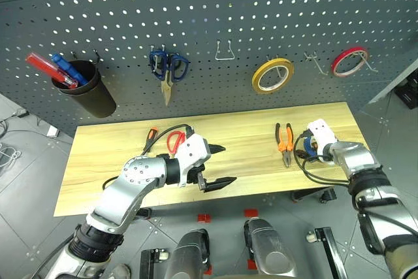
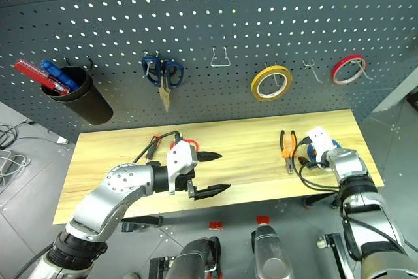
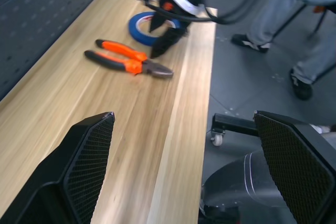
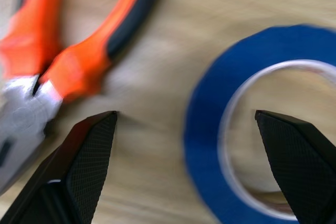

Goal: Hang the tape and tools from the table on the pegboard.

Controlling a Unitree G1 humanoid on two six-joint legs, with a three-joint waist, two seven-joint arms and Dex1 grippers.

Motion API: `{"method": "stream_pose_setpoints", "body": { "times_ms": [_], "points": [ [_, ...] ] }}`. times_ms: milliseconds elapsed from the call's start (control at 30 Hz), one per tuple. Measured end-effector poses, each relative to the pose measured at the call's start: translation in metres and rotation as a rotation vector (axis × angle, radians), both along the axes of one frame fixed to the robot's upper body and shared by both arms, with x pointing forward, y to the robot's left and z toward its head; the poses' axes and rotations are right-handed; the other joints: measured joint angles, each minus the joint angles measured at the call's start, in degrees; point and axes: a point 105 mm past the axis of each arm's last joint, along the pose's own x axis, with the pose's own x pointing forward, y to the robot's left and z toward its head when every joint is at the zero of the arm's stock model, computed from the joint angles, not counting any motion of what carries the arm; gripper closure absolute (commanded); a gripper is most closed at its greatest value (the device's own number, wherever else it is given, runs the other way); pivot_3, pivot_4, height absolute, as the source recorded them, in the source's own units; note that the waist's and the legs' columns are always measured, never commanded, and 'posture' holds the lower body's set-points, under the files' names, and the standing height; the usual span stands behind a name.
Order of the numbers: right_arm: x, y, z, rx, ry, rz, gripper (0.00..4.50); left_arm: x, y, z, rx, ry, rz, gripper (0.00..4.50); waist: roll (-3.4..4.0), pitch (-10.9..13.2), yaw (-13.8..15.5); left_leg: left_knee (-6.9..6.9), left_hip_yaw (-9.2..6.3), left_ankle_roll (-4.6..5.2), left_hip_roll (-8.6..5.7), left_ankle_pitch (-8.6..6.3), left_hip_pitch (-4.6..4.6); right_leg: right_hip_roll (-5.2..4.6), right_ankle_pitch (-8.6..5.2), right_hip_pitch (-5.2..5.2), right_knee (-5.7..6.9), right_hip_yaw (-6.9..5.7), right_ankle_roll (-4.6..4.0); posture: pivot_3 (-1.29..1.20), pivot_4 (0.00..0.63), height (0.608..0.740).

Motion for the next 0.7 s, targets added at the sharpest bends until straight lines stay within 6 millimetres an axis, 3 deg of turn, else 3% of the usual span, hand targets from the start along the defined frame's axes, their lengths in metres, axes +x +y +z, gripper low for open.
{"method": "stream_pose_setpoints", "body": {
  "times_ms": [67,167,467,500,700],
  "points": [
    [0.000,-0.002,-0.001,0.022,0.038,-0.019,0.00,0.000,-0.003,0.002,-0.004,-0.013,-0.015,0.03,0.00,0.00,0.00,-0.01,0.00,-0.01,0.00,0.00,-0.01,0.00,0.00,0.00,-0.01,0.00,0.00,-0.34,0.298,0.740],
    [-0.002,-0.001,-0.003,0.040,0.080,-0.005,0.60,0.000,-0.003,0.000,-0.002,-0.007,-0.024,0.00,0.00,0.00,-0.06,0.00,0.01,-0.02,0.00,0.01,-0.03,0.01,0.01,-0.01,-0.02,0.00,0.02,-0.34,0.291,0.740],
    [-0.003,0.018,-0.010,-0.083,0.072,0.193,3.67,-0.007,-0.008,-0.006,-0.036,0.029,-0.054,0.00,-0.19,-0.12,-0.10,0.40,-0.04,-0.02,0.05,0.01,0.02,0.06,0.09,0.12,0.12,0.00,0.18,-0.35,0.274,0.740],
    [-0.002,0.019,-0.011,-0.101,0.049,0.199,3.83,-0.008,-0.009,-0.005,-0.041,0.032,-0.057,0.00,-0.23,-0.14,-0.09,0.60,-0.06,-0.01,0.05,-0.01,0.02,0.06,0.10,0.16,0.25,0.00,0.20,-0.35,0.271,0.740],
    [-0.013,0.015,-0.010,-0.177,-0.086,0.209,3.83,-0.011,-0.009,-0.007,-0.051,0.039,-0.061,0.00,-0.16,-0.10,0.39,0.78,-0.09,0.18,-0.03,-0.08,0.00,0.01,0.21,0.06,0.60,0.07,0.40,-0.36,0.270,0.740]
  ]
}}
